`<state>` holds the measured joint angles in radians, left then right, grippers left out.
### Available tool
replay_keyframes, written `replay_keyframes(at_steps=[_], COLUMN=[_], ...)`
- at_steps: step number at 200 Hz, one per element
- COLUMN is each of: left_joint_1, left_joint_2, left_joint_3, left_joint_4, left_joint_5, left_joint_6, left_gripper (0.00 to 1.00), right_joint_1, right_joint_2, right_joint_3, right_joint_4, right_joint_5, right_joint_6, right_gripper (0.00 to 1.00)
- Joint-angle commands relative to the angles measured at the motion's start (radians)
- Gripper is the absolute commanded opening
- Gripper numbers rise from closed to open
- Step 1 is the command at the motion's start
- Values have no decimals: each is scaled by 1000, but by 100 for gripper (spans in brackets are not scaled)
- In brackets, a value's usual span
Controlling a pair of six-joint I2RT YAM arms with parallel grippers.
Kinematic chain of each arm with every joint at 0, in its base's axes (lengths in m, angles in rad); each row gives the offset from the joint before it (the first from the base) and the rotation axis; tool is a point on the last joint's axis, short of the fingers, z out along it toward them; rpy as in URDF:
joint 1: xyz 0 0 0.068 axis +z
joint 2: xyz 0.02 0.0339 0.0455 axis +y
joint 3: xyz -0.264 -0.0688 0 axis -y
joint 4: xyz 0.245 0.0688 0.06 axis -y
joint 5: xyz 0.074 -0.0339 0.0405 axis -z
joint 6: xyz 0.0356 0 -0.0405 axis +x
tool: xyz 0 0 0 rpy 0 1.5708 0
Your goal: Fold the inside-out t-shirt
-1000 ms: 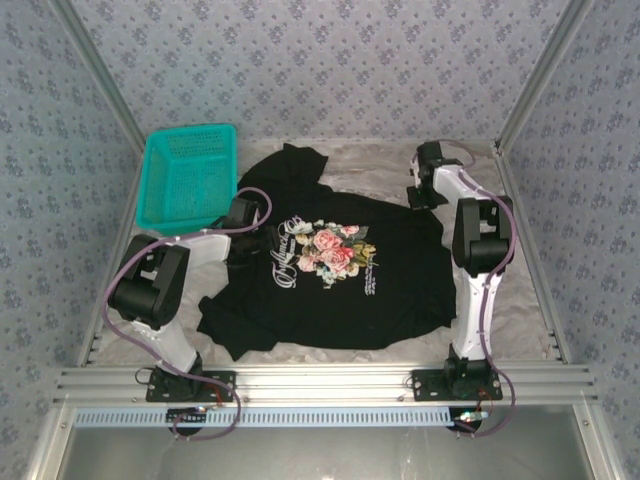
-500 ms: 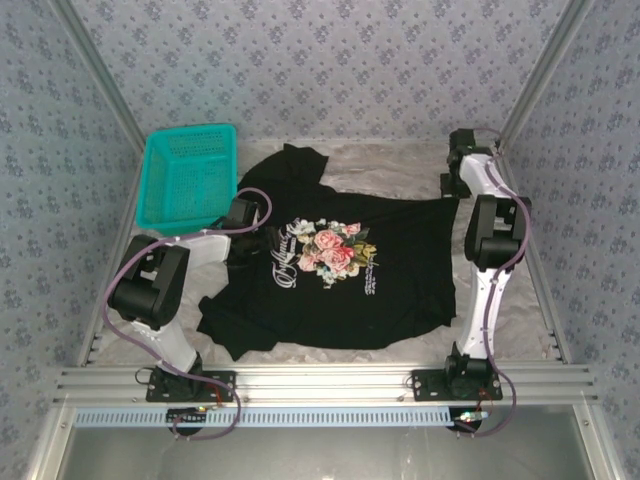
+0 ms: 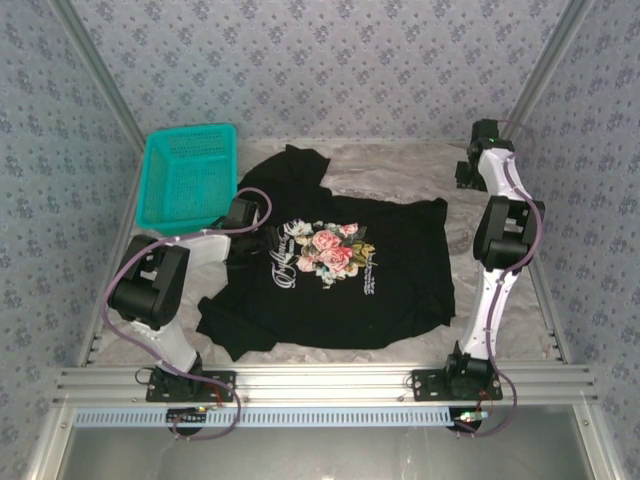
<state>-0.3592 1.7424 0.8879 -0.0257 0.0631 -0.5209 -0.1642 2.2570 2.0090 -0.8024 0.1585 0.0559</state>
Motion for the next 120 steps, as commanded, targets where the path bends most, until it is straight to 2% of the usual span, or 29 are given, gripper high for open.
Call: replay_keyframes(at_steps=[1,33,51,85,120], left_joint_1=[11,-2,-20,-56,-60], left_joint_2=[36,13,-12,-67,-95], left_joint_3=[-40,-5,36,109,147], left_joint_4=[-196,-188,-178,-112,-109], left_joint_5=[3,30,43,58,27], left_joint_6=[-1,-10,-8,-17,-14], left_gripper=[58,61,63,65,67], right_joint_1=[8,61,127,273,338], right_joint_2=[-24,-108,-185,-345,-414], right_joint_3=[28,-131,-264,-444,-527], right_joint_4=[-20,58,134,196,156], right_joint_5=[-64,-170,-211,-111,-51], right_joint_6=[17,24,13,14,24], right_gripper=[40,41,41,42,41])
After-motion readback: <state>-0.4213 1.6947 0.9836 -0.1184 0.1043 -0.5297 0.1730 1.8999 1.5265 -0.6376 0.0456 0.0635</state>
